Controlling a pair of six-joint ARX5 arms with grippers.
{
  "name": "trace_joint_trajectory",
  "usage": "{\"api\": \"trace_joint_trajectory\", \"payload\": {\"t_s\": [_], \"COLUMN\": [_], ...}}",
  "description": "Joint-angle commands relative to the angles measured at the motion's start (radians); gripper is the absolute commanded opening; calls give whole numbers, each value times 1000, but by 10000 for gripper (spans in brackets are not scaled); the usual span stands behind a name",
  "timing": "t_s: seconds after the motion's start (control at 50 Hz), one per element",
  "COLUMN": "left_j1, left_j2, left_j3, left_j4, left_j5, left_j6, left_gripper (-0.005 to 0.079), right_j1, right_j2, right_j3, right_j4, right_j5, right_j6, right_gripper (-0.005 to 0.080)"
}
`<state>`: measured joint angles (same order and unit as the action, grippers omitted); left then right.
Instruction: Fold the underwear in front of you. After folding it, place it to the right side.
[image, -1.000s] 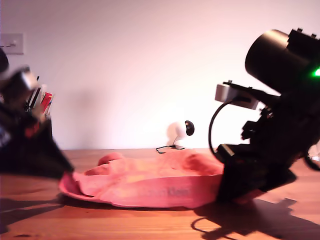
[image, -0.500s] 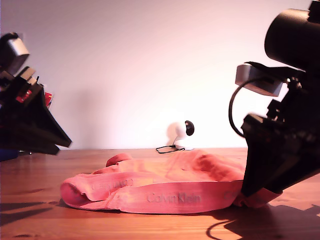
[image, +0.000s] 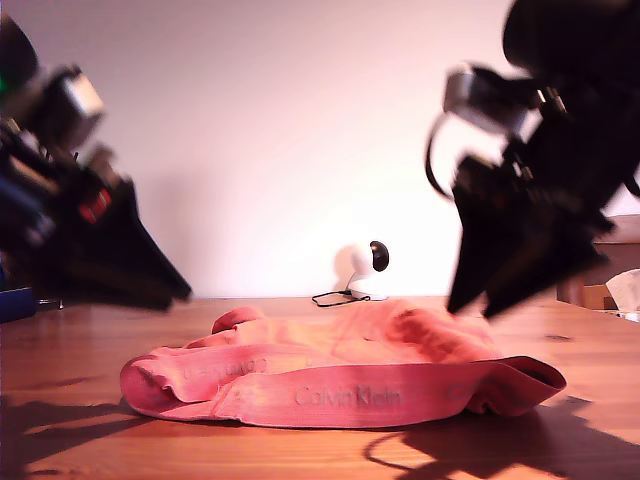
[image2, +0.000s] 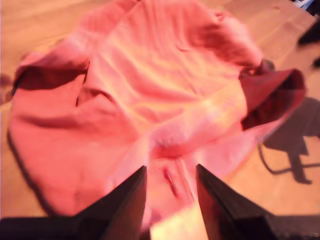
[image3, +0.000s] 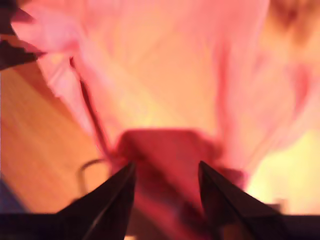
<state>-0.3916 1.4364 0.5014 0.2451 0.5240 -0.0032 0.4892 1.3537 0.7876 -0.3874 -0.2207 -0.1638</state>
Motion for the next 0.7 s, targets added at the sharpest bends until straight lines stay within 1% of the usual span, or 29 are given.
{"api": "trace_joint_trajectory", "payload": {"t_s": [0.0,0.18,0.28,0.4,0.5,0.68], "left_j1": [-13,-28,-28,-28,-27,-28], "left_j2": [29,123,163,174,174,174], "left_j3": [-7,24,57,76,79,79], "left_j4": [48,126,122,124,131,127], "left_j5": [2,2,3,8,8,14], "left_j6": [-18,-50,-50,-50,-50,-51], "left_gripper": [270,270,270,270,270,270], "right_j1": [-6,-6,-8,-4,-2,5], "right_j2": [3,15,28,41,62,129], "right_j3": [-3,-3,-3,-3,-3,-3], "right_j4": [-2,2,3,6,0,-10], "right_j5": [5,15,21,21,21,21], "right_j6": [-105,-360,-455,-548,-598,-614], "right_gripper": [350,350,351,351,351,352]}}
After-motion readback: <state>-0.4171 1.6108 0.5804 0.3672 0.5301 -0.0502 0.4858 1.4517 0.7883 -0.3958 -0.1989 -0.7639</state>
